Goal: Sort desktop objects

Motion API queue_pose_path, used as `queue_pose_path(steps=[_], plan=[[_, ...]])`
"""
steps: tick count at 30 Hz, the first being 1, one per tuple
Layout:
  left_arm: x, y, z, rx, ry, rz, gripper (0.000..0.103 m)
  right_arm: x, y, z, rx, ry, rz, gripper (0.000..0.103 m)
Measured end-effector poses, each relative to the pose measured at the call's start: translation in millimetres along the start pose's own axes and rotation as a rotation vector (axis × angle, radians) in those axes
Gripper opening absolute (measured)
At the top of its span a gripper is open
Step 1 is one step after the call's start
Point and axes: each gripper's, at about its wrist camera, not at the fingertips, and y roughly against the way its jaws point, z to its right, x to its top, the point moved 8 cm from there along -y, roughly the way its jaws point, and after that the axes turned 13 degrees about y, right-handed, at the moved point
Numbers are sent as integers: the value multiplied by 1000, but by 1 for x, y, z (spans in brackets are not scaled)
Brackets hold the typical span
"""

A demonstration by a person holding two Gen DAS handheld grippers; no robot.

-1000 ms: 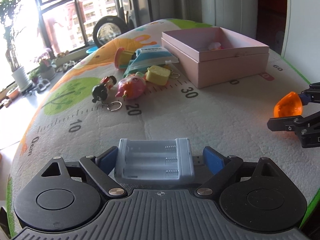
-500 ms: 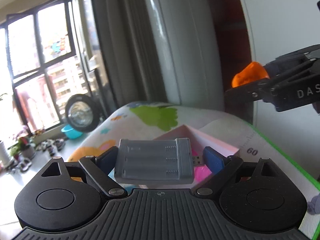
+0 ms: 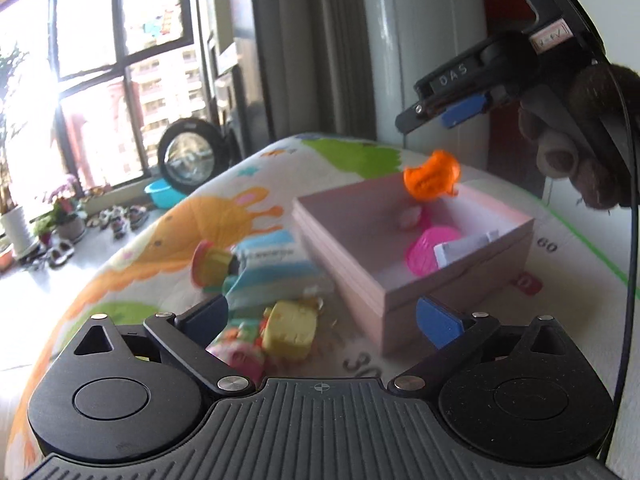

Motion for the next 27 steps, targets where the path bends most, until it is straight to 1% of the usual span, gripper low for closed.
queue_pose_path(steps=[2, 4, 6, 7, 8, 11, 13, 16, 18, 19, 20, 22, 24, 25, 26, 27], plan=[[-17, 3, -18, 44, 23, -19, 103, -5, -5, 0, -8, 7, -24, 64], [-30, 6, -36, 73, 62, -39, 103, -12, -2, -4, -8, 3, -49, 66], [-37, 4, -48, 87, 105, -65, 103, -16, 5, -16, 9, 23, -61, 70], [-40, 5, -53, 99, 119, -76, 103, -16, 7, -25, 18, 44, -60, 74], [-44, 6, -57, 116, 126, -81, 103, -16, 8, -36, 31, 65, -59, 75], [-47, 13, -68, 163, 130, -60, 103, -13, 8, -81, 110, 147, -59, 75], [-46, 20, -74, 177, 139, -40, 103, -15, 3, -120, 158, 230, -60, 75], [-45, 30, -83, 182, 165, -23, 103, -26, -11, -172, 197, 347, -71, 75], [-45, 37, -91, 195, 179, -10, 103, -40, -18, -203, 182, 455, -69, 75], [-45, 41, -97, 208, 187, -3, 103, -46, -20, -214, 171, 506, -63, 72], [-46, 46, -102, 222, 195, 2, 103, -53, -22, -225, 154, 561, -55, 64], [-46, 52, -114, 251, 217, 10, 103, -66, -28, -241, 94, 666, -44, 56], [-46, 56, -125, 269, 246, 14, 103, -72, -33, -248, 21, 750, -27, 56], [-46, 58, -129, 275, 260, 15, 103, -74, -35, -250, -2, 778, -21, 53], [-46, 59, -133, 280, 274, 17, 103, -76, -37, -250, -23, 805, -20, 45], [-46, 60, -135, 282, 284, 17, 103, -78, -39, -250, -24, 816, -28, 39]])
